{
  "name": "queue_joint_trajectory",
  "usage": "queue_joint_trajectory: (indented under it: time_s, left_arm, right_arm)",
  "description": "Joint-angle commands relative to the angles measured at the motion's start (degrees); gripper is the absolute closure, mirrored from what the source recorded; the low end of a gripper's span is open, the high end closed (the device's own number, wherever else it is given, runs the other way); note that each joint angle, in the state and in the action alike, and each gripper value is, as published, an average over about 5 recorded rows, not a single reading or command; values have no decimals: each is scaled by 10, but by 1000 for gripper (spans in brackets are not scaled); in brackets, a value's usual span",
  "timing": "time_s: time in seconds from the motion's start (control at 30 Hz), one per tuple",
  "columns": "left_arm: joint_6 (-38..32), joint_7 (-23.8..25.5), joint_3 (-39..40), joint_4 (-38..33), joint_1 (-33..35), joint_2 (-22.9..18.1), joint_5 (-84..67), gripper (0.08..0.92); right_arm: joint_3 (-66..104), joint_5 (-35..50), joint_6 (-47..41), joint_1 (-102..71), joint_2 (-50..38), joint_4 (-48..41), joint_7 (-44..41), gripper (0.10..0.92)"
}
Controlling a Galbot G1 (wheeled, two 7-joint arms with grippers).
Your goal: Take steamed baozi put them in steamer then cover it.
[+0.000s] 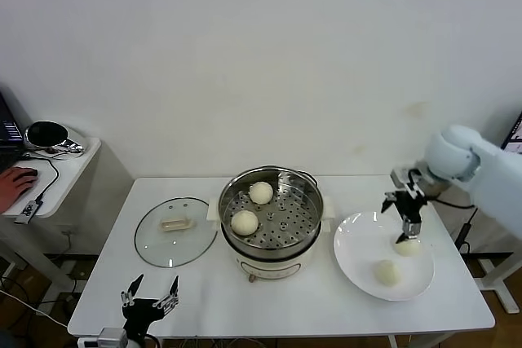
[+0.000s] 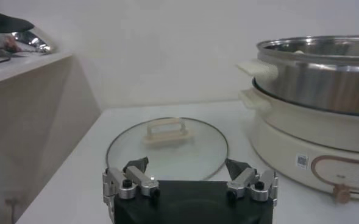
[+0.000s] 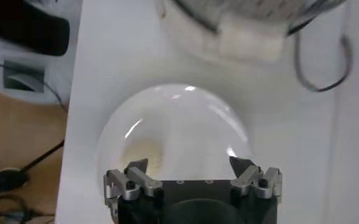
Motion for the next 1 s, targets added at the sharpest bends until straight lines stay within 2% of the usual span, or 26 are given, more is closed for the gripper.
queue_joint_trajectory:
  time_s: [0.03,0.33,1.0]
  left_arm:
    - [0,0,1,10,1,-1,4,177]
    - [0,0,2,24,-11,-3,6,177]
    - [0,1,2,36,-14,1,6,177]
  right_arm:
    - [69,-57,18,-126,12,-27,5,203]
    - [72,-72,19,-150,43,-48,28,203]
    - [88,-108,21,-187,55,-63,39,203]
